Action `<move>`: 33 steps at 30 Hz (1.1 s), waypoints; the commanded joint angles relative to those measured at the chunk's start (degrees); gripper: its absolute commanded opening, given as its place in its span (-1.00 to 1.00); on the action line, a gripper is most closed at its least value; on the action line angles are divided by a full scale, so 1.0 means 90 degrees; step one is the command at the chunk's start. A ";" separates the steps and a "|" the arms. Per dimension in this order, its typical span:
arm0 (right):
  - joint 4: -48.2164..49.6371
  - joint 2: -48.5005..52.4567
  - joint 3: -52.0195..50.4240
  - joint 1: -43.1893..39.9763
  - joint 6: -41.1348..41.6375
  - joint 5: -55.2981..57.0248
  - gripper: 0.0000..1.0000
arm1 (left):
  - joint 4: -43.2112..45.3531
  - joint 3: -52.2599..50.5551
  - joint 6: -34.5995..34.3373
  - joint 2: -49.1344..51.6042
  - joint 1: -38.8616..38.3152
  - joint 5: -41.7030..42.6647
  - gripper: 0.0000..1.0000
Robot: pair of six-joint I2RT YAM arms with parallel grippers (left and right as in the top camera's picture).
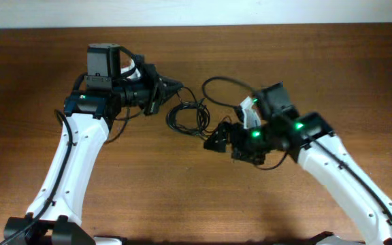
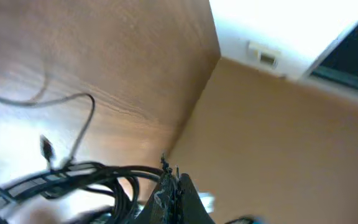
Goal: Untangle cables
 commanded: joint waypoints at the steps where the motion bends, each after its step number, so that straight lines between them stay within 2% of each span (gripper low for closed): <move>1: 0.0355 -0.0109 -0.0053 0.0617 0.2871 0.2409 0.97 | 0.0036 0.0034 -0.2166 -0.0007 -0.0002 0.0146 -1.00; 3: 0.2130 -0.0109 -0.0495 0.0996 0.3903 0.2526 0.97 | 0.0039 0.0034 -0.2863 -0.0007 -0.0002 0.0243 -1.00; 6: 0.3866 0.0022 -0.1134 0.1236 0.4928 0.3060 0.97 | 0.0036 0.0034 -0.2973 -0.0007 -0.0002 0.0245 -1.00; 9: 0.4711 0.0607 -0.1231 0.1241 0.5034 0.3461 0.99 | 0.0039 0.0034 -0.2973 -0.0007 -0.0002 0.0245 -1.00; 10: 0.5117 0.0882 -0.1231 0.1241 0.5034 0.3772 0.94 | 0.0039 0.0034 -0.2973 -0.0007 -0.0002 0.0255 -1.00; 11: 0.5479 0.1086 -0.1231 0.1239 0.5034 0.3861 0.62 | 0.0036 0.0034 -0.2973 -0.0007 -0.0002 0.0379 -1.00; 12: 0.5693 0.1207 -0.1231 0.1241 0.5032 0.3871 0.08 | 0.0036 0.0034 -0.2973 -0.0007 -0.0002 0.0389 -1.00; 13: 0.5680 0.1236 -0.1231 0.1239 0.5000 0.3888 -0.31 | 0.0036 0.0034 -0.2970 -0.0007 -0.0002 0.0386 -1.00; 14: 0.5666 0.1217 -0.1231 0.1226 0.4614 0.3874 -0.60 | 0.0036 0.0034 -0.2907 -0.0007 -0.0002 0.0357 -0.98; 15: 0.5637 0.1163 -0.1231 0.1226 0.3934 0.3655 -0.88 | 0.0036 0.0034 -0.2118 -0.0007 -0.0002 0.0158 -0.86; 16: 0.5491 0.1056 -0.1231 0.1226 0.3330 0.3215 -0.92 | 0.0036 0.0034 -0.0811 -0.0007 -0.0002 -0.0364 -0.44; 17: 0.5287 0.0962 -0.1231 0.1217 0.3099 0.2946 -0.92 | 0.0036 0.0034 -0.0046 -0.0007 -0.0002 -0.0753 0.00; 18: 0.4918 0.0831 -0.1231 0.1180 0.2735 0.2574 -0.92 | 0.0022 0.0034 0.1207 -0.0007 0.0000 -0.1316 0.62; 19: 0.4427 0.0724 -0.1231 0.1107 0.2494 0.2249 -0.92 | -0.0017 0.0034 0.1812 -0.0007 0.0000 -0.1613 0.89; 20: 0.3888 0.0617 -0.1231 0.0947 0.2297 0.1717 -0.92 | -0.0185 0.0034 0.2715 -0.0007 -0.0002 -0.2025 0.98; 22: 0.3296 0.0491 -0.1231 0.0437 0.1243 0.0177 -0.92 | -0.0651 0.0034 0.4612 -0.0007 -0.0002 -0.2215 0.99; 23: 0.3232 0.0491 -0.1231 0.0274 0.0709 -0.0301 -0.92 | -0.0918 0.0034 0.4906 -0.0007 -0.0002 -0.2215 0.99; 24: 0.3087 0.0493 -0.1229 0.0063 -0.0408 -0.0823 -0.92 | -0.1736 0.0034 0.5051 -0.0007 -0.0002 -0.2217 0.98; 26: 0.2620 0.0493 -0.1226 0.0000 -0.1059 -0.0852 -0.92 | -0.2676 0.0032 0.5059 -0.0007 -0.0010 -0.2161 0.99; 27: 0.2378 0.0493 -0.1226 0.0000 -0.1207 -0.0687 -0.92 | -0.3157 0.0022 0.4801 -0.0005 -0.0019 -0.1630 0.99; 29: 0.2351 0.0493 -0.1226 0.0000 -0.1287 -0.0685 -0.92 | -0.3356 -0.0080 0.4274 -0.0005 -0.0143 -0.1229 0.98; 31: 0.2280 0.0493 -0.1226 0.0000 -0.1277 -0.0457 -0.92 | -0.3356 -0.0406 0.3116 -0.0002 -0.0374 -0.1173 0.99; 32: 0.2103 0.0493 -0.1226 0.0000 -0.1258 -0.0034 -0.92 | -0.3322 -0.0801 0.2174 -0.0002 -0.0588 -0.1083 0.98; 33: 0.2011 0.0493 -0.1226 0.0000 -0.1258 0.0034 -0.92 | -0.3310 -0.1018 0.1690 -0.0002 -0.0687 -0.1078 0.98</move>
